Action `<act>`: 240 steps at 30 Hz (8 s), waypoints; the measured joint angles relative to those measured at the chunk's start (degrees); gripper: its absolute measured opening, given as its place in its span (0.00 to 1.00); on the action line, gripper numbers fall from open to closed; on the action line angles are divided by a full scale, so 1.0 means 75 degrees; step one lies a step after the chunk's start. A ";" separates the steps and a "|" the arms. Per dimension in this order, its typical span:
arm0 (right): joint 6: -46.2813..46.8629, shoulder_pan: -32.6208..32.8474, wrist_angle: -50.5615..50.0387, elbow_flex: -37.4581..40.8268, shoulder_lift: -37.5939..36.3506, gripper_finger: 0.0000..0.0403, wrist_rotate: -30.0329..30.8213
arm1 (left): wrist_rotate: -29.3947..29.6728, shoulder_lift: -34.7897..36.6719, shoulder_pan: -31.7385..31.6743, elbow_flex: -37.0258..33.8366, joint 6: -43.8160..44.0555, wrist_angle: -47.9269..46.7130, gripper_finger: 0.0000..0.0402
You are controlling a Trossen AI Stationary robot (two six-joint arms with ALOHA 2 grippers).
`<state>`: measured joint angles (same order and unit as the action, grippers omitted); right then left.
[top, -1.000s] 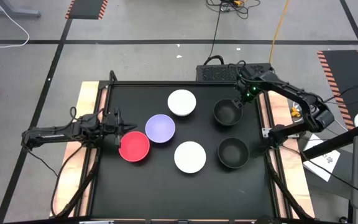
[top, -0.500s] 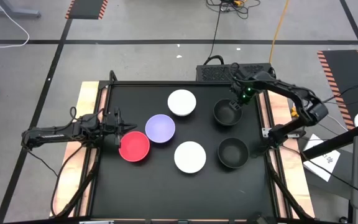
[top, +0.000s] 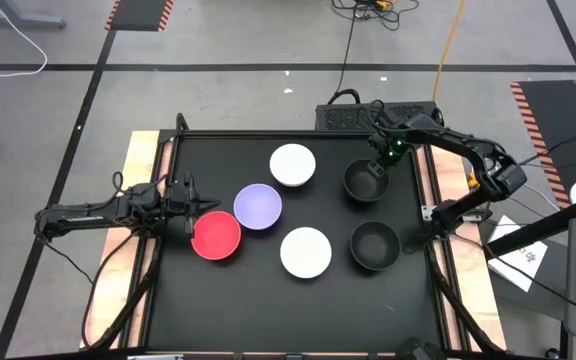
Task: Nest bowls inside each other
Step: Stack the top black bowl on top of the white bowl
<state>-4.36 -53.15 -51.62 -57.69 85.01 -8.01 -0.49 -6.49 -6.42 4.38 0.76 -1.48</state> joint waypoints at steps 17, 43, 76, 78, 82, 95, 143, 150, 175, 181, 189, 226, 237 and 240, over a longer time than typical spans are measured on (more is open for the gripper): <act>-0.0662 0.0049 0.1385 0.0000 -0.0050 0.01 -0.0375 | -0.0155 0.0000 0.0001 0.0000 0.0060 -0.0016 0.04; 0.0088 0.0707 0.3885 0.2008 -0.5995 0.00 -0.1978 | -0.0146 -0.0001 0.0002 0.0000 0.0112 0.0099 0.05; 0.1306 0.3788 0.9007 0.4966 -0.6311 0.00 -0.1993 | -0.0143 -0.0001 0.0000 -0.0002 0.0413 0.0201 0.06; 0.1259 0.4043 0.9260 0.4966 -0.6090 0.00 -0.1982 | -0.0143 0.0001 0.0003 0.0000 0.0423 0.0198 0.06; 0.1218 0.4492 0.9880 0.4966 -0.5679 0.00 -0.1973 | -0.0144 -0.0001 0.0000 -0.0003 0.0430 0.0200 0.06; 0.1087 0.5564 1.0294 0.4196 -0.4311 0.00 -0.1915 | -0.0149 -0.0001 0.0003 -0.0003 0.0515 0.0198 0.06; 0.1907 0.5753 0.3131 -0.1527 0.0098 0.00 -0.1720 | -0.0604 -0.0001 0.0017 -0.0006 0.0340 -0.0052 0.06; 0.2240 0.6001 0.3110 -0.1542 0.0149 0.00 -0.1701 | -0.0604 -0.0001 0.0017 -0.0006 0.0337 -0.0064 0.06; 0.3701 0.6354 0.1939 -0.2121 0.0860 0.00 -0.0968 | -0.0604 -0.0001 0.0015 -0.0006 0.0293 -0.0070 0.06; 0.3249 0.6557 0.0628 -0.3526 0.1859 0.00 -0.0780 | -0.0698 0.0000 0.0015 -0.0006 0.0261 -0.0074 0.06; 0.2897 0.6764 -0.0771 -0.4758 0.2863 0.00 -0.0297 | -0.0763 -0.0001 0.0017 -0.0006 0.0229 -0.0242 0.06; 0.3083 0.7053 -0.0541 -0.4698 0.2938 0.00 -0.0108 | -0.0901 -0.0001 0.0015 -0.0006 0.0162 -0.0236 0.06; 0.3086 0.7053 -0.0820 -0.4689 0.2940 0.00 0.0067 | -0.0941 -0.0001 0.0015 -0.0006 0.0159 -0.0236 0.06; 0.3085 0.7053 -0.0764 -0.4686 0.2940 0.00 0.0070 | -0.0942 -0.0001 0.0015 -0.0006 0.0168 -0.0236 0.06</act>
<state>18.78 -0.25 -57.35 -92.84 107.07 -7.49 -7.55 -6.50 -6.31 4.34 2.02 -3.25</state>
